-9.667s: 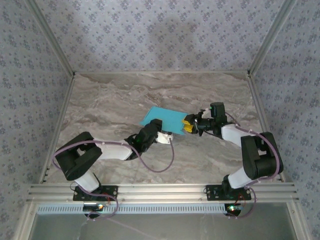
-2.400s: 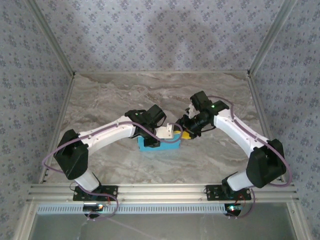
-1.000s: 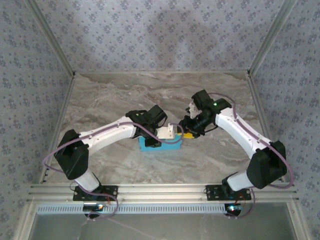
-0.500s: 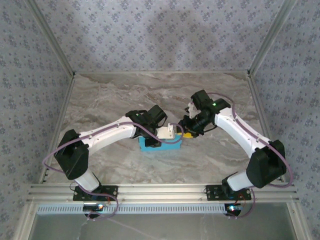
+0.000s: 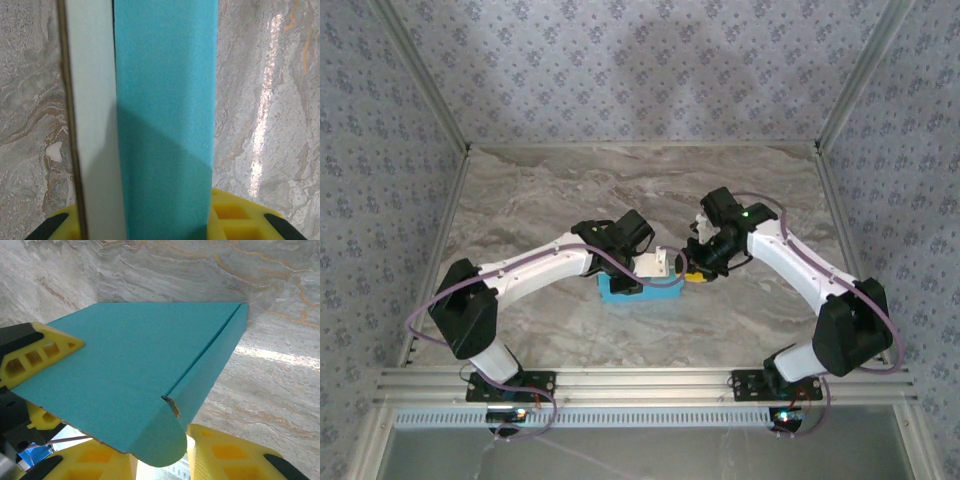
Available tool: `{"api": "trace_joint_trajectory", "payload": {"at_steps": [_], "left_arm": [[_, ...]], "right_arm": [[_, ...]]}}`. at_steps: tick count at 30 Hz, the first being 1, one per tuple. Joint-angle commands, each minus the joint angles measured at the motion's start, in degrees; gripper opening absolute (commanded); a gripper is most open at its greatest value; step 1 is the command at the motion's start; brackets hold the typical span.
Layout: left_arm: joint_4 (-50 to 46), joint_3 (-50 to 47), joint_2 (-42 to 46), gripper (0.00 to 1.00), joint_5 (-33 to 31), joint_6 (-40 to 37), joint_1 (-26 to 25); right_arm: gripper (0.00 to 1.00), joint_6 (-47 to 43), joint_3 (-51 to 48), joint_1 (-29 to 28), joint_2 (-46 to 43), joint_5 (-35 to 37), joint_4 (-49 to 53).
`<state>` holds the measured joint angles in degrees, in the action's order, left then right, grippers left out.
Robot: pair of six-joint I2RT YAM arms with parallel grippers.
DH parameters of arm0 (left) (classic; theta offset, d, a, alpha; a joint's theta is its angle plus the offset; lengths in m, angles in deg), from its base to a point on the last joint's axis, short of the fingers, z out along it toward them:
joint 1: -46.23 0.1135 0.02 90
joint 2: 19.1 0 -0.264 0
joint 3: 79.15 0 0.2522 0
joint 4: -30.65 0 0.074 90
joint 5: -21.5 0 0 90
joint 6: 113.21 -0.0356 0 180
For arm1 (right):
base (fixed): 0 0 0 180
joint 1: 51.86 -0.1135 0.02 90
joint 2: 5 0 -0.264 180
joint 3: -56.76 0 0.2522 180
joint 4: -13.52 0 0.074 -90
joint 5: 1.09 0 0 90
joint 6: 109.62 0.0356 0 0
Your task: Fold the paper box
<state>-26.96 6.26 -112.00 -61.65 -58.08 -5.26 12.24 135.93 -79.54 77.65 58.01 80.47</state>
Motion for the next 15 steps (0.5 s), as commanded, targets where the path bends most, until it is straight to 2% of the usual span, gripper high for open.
{"api": "trace_joint_trajectory", "payload": {"at_steps": [1, 4, 8, 13, 15], "left_arm": [[0.9, 0.2, -0.9, 0.23, 1.0, 0.2, 0.2], [0.9, -0.1, -1.0, 0.23, 1.5, 0.1, 0.2], [0.6, 0.0, -1.4, 0.23, 1.3, -0.1, 0.2], [0.4, 0.1, -1.1, 0.22, 1.4, -0.3, 0.2], [0.4, 0.1, -1.1, 0.22, 1.5, -0.3, 0.2]], "right_arm": [[0.32, -0.9, -0.5, -0.2, -0.4, 1.1, 1.4], [0.33, -0.3, -0.4, -0.3, -0.7, -0.3, 0.5], [0.41, -1.5, 1.6, -0.1, -1.3, -1.1, 1.8], [0.56, -5.7, 5.1, 0.8, -1.4, 4.8, 7.2], [0.58, -6.4, 5.3, 1.3, -1.6, 3.9, 7.3]]}}
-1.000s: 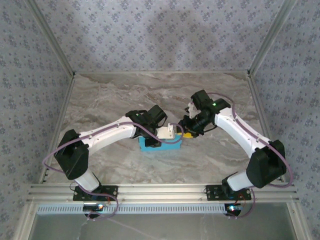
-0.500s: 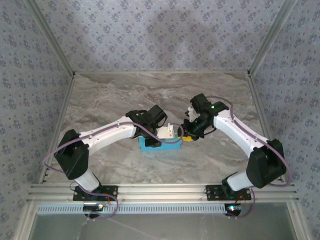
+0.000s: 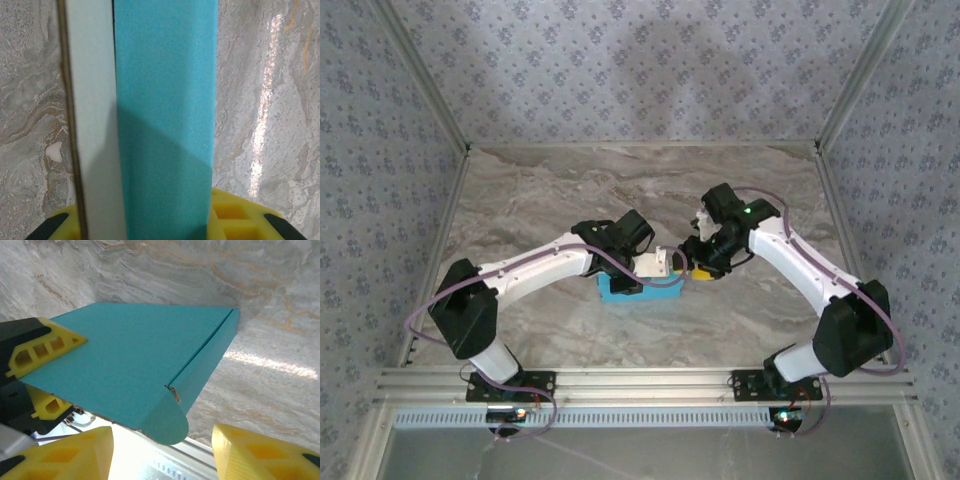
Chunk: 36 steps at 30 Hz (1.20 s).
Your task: Fold the paper box
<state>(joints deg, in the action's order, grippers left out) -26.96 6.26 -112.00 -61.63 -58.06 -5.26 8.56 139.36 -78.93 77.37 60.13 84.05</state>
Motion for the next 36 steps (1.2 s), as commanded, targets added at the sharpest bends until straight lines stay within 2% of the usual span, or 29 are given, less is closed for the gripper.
{"api": "trace_joint_trajectory", "payload": {"at_steps": [1, 6, 11, 36], "left_arm": [[0.3, 0.1, -1.2, 0.22, 1.6, -0.3, 0.2], [0.3, 0.0, -1.3, 0.22, 1.7, -0.4, 0.2], [0.1, 0.1, -1.2, 0.21, 1.8, -0.5, 0.2], [-0.4, 0.8, -1.7, 0.2, 1.9, -0.1, 0.2]], "right_arm": [[0.59, -2.6, 1.8, 0.9, -1.6, 1.1, 3.2], [0.49, 1.1, 1.0, 2.7, -1.6, -4.7, -1.5], [0.48, 3.4, 0.7, 2.9, 0.1, -8.2, -5.1], [0.43, 3.7, -2.8, 1.0, -0.7, -8.4, -5.4]]}}
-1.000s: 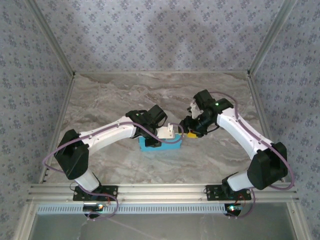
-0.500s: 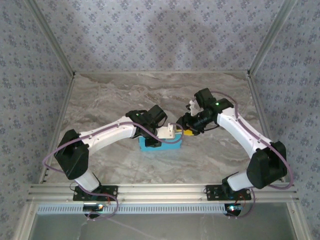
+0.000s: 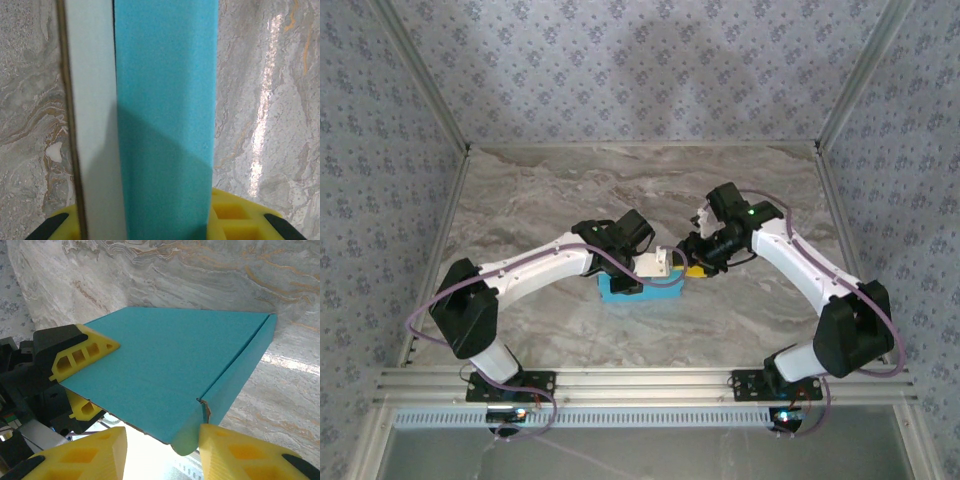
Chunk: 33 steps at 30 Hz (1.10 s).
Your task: Fold the paper box
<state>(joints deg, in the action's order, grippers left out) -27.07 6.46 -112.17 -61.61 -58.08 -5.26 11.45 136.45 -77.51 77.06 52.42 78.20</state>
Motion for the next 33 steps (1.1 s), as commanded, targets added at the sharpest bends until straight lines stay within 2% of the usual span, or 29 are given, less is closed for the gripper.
{"api": "trace_joint_trajectory", "payload": {"at_steps": [1, 7, 15, 18, 22, 25, 27, 33], "left_arm": [[-0.2, 0.6, -1.6, 0.2, 1.9, -0.1, 0.2], [-0.3, 0.6, -1.5, 0.2, 2.0, 0.0, 0.2], [-0.2, 0.6, -1.4, 0.2, 1.8, 0.0, 0.2], [-0.2, 0.6, -1.3, 0.2, 1.9, 0.0, 0.2], [-0.4, 0.6, -1.6, 0.2, 1.9, -0.1, 0.2], [-0.5, 0.8, -1.4, 0.2, 1.9, -0.2, 0.2], [-0.6, 0.9, -1.3, 0.2, 1.9, -0.3, 0.2], [-0.5, 0.8, -1.3, 0.19, 2.0, -0.3, 0.2]], "right_arm": [[0.42, 0.6, 0.0, -0.5, -0.4, -0.2, 0.8], [0.38, -0.1, -1.5, -0.7, -0.7, 1.1, 1.0], [0.37, -2.3, -1.3, -1.0, -0.9, 5.0, 2.9], [0.37, -2.5, -1.4, -0.9, -1.0, 4.4, 3.3], [0.39, -1.7, 0.0, -0.7, -1.7, 2.2, 3.1], [0.47, -2.8, 1.9, 0.1, -1.7, 2.8, 5.4], [0.48, -3.0, 4.4, 0.9, -1.6, 2.9, 6.1], [0.43, -3.0, 5.0, 1.3, -0.2, 2.3, 4.7]]}}
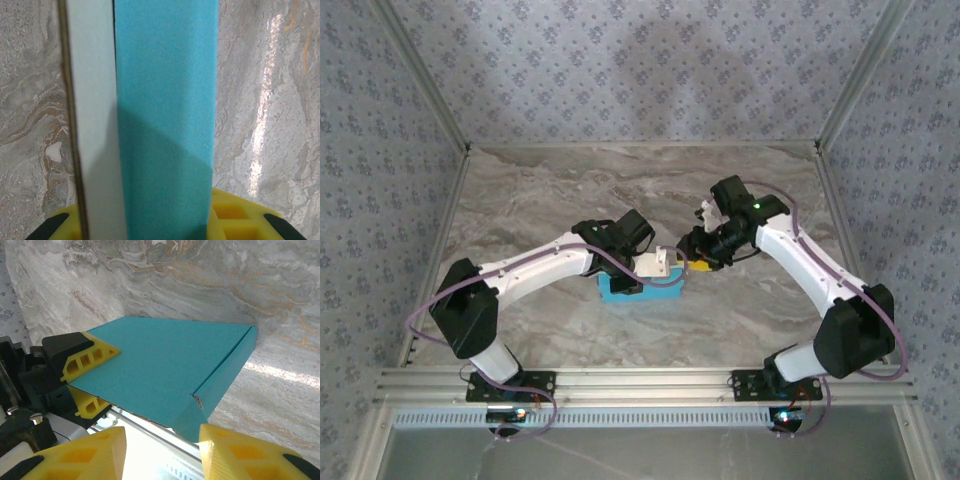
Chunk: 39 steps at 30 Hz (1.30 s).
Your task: Fold the paper box
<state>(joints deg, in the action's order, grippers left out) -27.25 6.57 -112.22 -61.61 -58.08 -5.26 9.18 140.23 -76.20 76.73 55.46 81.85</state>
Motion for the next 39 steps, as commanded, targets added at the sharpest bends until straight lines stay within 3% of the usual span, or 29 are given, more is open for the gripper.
{"api": "trace_joint_trajectory", "payload": {"at_steps": [1, 39], "left_arm": [[-0.3, 0.6, -1.3, 0.19, 1.9, -0.3, 0.2], [-0.2, 0.5, -0.9, 0.17, 1.7, 0.2, 0.2]], "right_arm": [[0.43, -0.2, 0.8, -0.1, 0.2, -1.4, 0.3], [0.3, 1.0, -3.6, -2.3, 0.1, -0.9, -1.8]]}}
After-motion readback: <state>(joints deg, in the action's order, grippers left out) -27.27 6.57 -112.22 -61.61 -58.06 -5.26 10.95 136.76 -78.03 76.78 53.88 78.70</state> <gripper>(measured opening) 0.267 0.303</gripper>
